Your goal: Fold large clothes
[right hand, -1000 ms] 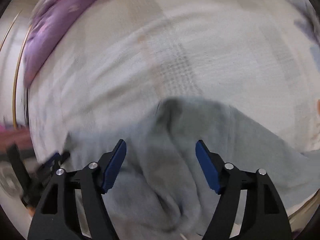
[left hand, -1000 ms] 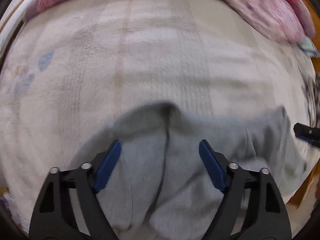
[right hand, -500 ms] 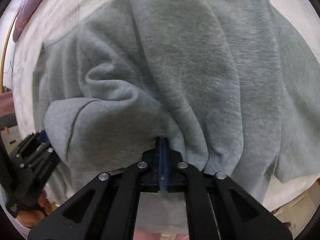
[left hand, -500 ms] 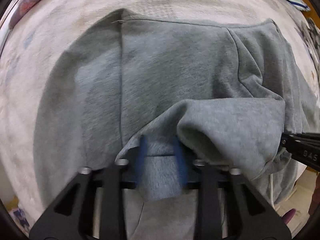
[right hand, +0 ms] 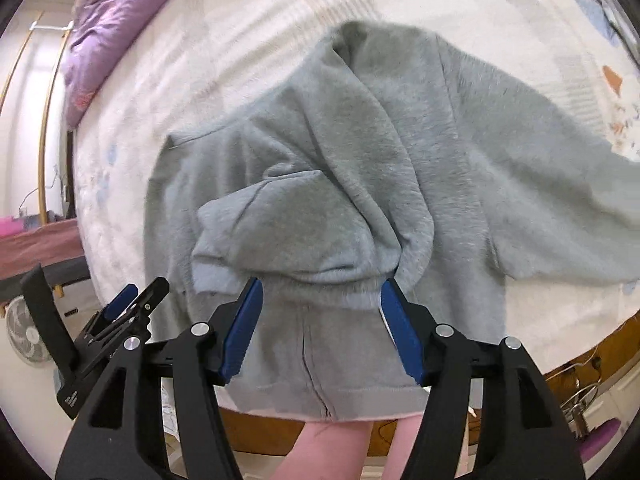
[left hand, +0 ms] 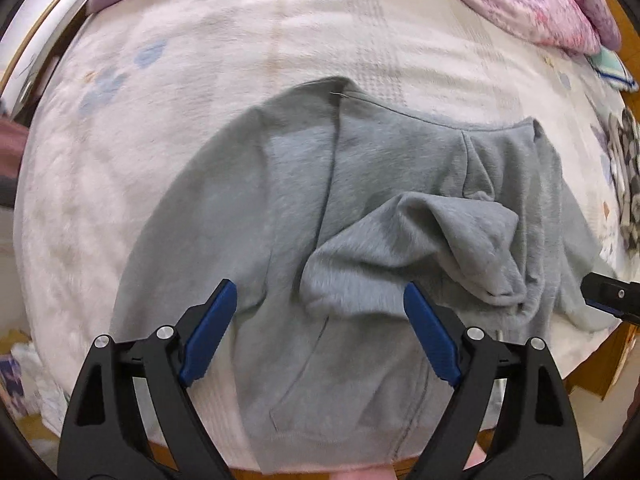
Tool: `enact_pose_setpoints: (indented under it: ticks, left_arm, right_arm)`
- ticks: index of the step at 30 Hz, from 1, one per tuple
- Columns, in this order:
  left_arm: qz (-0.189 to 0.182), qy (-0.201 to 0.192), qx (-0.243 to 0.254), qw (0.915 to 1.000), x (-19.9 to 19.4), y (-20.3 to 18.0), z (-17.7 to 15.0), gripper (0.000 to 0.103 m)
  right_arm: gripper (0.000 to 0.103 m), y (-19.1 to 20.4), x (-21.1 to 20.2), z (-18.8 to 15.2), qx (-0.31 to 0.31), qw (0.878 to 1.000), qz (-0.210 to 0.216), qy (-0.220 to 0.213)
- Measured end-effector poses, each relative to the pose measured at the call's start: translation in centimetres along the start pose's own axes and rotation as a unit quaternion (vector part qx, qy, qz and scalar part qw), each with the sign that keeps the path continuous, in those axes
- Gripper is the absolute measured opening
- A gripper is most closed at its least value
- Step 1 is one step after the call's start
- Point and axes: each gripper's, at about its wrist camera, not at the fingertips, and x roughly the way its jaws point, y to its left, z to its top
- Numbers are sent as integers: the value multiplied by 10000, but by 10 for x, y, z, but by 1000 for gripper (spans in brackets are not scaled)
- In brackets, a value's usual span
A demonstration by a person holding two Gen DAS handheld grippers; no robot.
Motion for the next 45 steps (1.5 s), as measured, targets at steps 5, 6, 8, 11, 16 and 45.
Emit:
enact_pose_setpoints:
  ticks: [5,6,8,11,16,45]
  left_arm:
    - [301,-197,-615,9975,-30,-2,-26,86]
    - [378,-295,-742,9961,-37,1,-32,86]
    - [258,-479,-1094,9925,-50,10,-44,86]
    - [307,-600,-1580,9851,-62,26,-65,86]
    - [458,-674,-2093,9745,-78,52,-96,86]
    - [-143,350,-4250,9044,35,333,-297,89]
  right_arm:
    - [59,37,-16,-9,-880,9961,0,38]
    - [59,42,-19,-9,-1012,9948,93,89]
    - [59,51,-26,-10,-1313,9911,194,50]
    - [59,67,-28,-13,-1672,9855,287,80]
    - [59,102,-23,-23,-2180,9751,366,206]
    - [59,259,107,-127,-2552,9594,-1110,460]
